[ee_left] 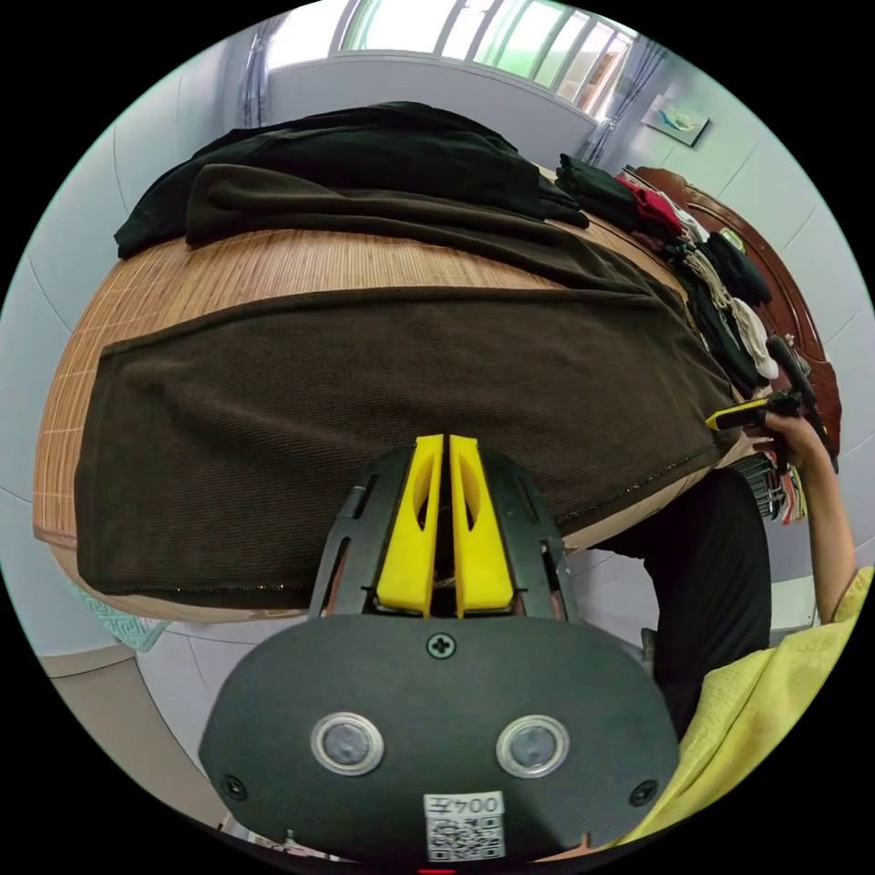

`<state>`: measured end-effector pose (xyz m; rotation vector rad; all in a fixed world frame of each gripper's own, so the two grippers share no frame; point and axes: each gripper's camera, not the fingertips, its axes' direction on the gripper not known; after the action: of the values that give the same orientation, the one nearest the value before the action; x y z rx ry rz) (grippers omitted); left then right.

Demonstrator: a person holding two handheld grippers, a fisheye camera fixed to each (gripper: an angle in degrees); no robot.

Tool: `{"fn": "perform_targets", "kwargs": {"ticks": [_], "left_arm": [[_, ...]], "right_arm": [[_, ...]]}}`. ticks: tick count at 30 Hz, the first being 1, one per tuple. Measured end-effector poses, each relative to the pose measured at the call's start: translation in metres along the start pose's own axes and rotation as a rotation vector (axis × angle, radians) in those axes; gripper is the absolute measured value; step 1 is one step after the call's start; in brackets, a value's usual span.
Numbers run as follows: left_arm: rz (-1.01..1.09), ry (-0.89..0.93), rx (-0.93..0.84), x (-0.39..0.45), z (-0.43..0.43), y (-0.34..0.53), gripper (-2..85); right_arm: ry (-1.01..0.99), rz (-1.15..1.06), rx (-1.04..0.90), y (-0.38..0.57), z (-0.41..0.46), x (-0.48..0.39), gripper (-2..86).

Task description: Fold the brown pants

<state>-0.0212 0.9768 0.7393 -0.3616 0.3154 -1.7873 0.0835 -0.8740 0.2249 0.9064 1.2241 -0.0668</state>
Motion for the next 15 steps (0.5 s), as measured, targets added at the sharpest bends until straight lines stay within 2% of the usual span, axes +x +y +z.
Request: {"fn": "perform_targets", "kwargs": {"ticks": [9, 15], "left_arm": [[0.05, -0.076, -0.007, 0.011, 0.0, -0.003, 2.0], [0.114, -0.103, -0.07, 0.016, -0.001, -0.011, 3.3]], "right_arm": [[0.208, -0.108, -0.258, -0.088, 0.084, -0.044, -0.7], [0.221, -0.129, -0.336, -0.123, 0.128, -0.051, -0.7]]}}
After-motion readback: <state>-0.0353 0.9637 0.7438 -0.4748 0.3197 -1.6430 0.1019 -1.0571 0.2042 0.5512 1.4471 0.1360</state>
